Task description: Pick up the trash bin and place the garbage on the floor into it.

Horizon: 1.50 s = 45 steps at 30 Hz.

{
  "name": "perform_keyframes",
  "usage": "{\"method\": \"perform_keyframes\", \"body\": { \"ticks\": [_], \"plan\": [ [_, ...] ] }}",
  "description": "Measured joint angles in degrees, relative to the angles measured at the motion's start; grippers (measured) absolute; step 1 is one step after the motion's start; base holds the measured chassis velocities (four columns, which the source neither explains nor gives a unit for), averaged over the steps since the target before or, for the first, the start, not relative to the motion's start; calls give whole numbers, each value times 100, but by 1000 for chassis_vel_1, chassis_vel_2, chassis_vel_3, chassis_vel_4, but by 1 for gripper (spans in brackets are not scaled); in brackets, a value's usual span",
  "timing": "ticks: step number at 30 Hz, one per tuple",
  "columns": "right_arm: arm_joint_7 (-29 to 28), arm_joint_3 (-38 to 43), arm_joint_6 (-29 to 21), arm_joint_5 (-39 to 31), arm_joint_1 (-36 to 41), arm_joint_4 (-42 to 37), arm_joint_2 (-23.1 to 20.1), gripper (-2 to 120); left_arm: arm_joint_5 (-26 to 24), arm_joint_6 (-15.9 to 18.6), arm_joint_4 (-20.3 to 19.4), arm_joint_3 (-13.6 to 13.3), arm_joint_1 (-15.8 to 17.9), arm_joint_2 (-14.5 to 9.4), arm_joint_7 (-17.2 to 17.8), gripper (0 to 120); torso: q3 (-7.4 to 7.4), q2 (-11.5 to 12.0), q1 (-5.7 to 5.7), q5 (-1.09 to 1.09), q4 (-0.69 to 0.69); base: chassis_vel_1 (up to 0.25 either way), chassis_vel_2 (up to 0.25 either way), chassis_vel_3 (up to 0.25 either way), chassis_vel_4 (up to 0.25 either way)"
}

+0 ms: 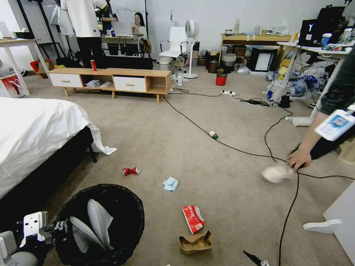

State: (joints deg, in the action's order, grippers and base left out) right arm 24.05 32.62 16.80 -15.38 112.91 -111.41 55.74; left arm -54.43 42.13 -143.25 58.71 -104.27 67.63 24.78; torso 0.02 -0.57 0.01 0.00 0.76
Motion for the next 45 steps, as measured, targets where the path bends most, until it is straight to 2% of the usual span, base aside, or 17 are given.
{"method": "perform_keyframes", "body": {
  "ticks": [4, 5, 6, 7, 12, 18, 30, 34, 45],
  "plan": [
    [-120, -301, -349, -82, -254, 73, -166, 100, 107, 1, -1, -3, -71, 78, 4, 4, 0, 0, 0, 0, -1, 0, 0, 0, 0],
    [-419, -504, -566, -91, -408, 80, -219, 100, 139, 0, -1, -3, -101, 106, 5, 4, 0, 0, 0, 0, -1, 0, 0, 0, 0],
    [-419, -504, -566, -91, -408, 80, -219, 100, 139, 0, -1, -3, -101, 106, 5, 4, 0, 0, 0, 0, -1, 0, 0, 0, 0],
    [-768, -755, -807, -113, -588, 86, -252, 100, 178, 1, -1, -2, -138, 129, 4, 4, 0, 0, 0, 0, -1, 0, 0, 0, 0],
    [-1223, -1338, -1186, -195, -1094, 204, -222, 100, 268, 0, -1, 20, -241, 193, 4, 4, 0, 0, 0, 0, -1, 0, 0, 0, 0],
    [-1233, -1664, -1405, -461, -1492, 343, -188, 100, 331, 0, -1, 44, -355, 289, 4, 4, 0, 0, 0, 0, -1, 0, 0, 0, 0],
    [-1042, -1899, -1412, -674, -1755, 409, -320, 100, 382, 0, -1, 53, -434, 358, -1, 4, 0, 0, 0, 0, -1, 0, 0, 0, 0],
    [-890, -2144, -1482, -1067, -1914, 482, -392, 100, 397, 0, 0, 54, -451, 366, -2, 4, 0, 0, 0, 0, 0, 0, 0, 0, 0],
    [-838, -2896, -1618, -1352, -2612, 735, -487, 100, 493, 0, 1, 32, -510, 524, -9, 4, 0, 0, 0, 0, -1, 0, 0, 0, 0]
  ]
}}
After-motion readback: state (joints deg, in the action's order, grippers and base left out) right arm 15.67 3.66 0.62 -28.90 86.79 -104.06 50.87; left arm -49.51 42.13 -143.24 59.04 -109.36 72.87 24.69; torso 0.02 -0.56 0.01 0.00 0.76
